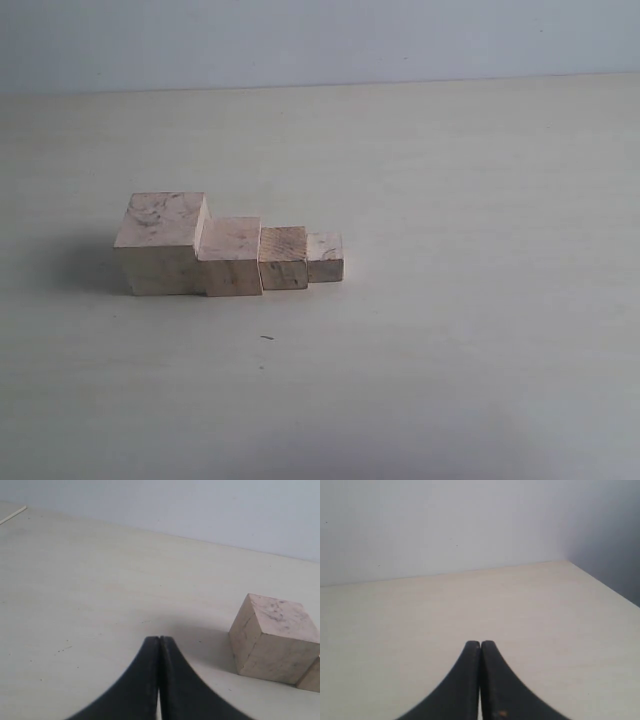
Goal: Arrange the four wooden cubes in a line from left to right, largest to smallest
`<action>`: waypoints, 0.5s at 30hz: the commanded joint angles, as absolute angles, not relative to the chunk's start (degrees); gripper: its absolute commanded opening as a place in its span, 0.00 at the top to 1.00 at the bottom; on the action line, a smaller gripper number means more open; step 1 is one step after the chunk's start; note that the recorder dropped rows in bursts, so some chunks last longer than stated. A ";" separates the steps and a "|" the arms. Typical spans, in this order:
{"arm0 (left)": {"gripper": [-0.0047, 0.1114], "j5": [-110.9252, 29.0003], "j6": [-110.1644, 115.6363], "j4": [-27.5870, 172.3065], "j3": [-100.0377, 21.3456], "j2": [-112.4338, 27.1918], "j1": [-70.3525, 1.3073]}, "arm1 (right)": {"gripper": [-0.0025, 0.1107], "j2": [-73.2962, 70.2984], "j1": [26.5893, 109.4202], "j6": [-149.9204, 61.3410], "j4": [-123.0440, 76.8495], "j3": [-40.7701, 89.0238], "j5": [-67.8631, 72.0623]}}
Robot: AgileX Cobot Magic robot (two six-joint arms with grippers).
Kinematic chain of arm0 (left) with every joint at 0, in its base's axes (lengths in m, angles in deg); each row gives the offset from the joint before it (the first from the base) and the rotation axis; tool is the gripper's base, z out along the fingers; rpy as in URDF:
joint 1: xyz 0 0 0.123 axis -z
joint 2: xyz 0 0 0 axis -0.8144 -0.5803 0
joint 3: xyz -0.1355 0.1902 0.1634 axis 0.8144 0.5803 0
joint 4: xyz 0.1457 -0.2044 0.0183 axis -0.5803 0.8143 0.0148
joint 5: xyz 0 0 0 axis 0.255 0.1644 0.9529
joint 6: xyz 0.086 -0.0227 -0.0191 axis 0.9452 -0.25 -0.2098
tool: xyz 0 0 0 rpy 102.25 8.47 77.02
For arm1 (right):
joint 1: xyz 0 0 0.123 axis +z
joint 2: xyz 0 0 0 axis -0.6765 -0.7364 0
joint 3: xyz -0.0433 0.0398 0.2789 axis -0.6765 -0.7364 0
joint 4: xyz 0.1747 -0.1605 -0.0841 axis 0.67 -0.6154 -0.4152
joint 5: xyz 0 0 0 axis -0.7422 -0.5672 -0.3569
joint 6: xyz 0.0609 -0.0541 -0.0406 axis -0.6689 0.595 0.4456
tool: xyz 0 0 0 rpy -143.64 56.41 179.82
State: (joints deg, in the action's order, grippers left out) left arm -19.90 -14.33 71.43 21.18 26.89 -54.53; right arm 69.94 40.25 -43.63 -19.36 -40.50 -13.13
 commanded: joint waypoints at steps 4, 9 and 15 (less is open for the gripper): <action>0.96 -20.46 -14.29 71.54 21.35 27.19 -54.53 | 0.98 70.30 39.88 -43.73 -19.67 -40.77 -17.32; 0.96 -20.46 -14.29 71.54 21.35 27.19 -54.53 | 0.98 70.30 39.88 -43.73 -19.67 -40.77 -17.32; 0.96 -20.46 -14.29 71.54 21.35 27.19 -54.53 | 0.98 70.30 39.88 -43.73 -19.67 -40.77 -17.32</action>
State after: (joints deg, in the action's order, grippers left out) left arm -19.90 -14.33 71.43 21.18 26.89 -54.53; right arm 69.94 40.25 -43.63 -19.36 -40.50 -17.50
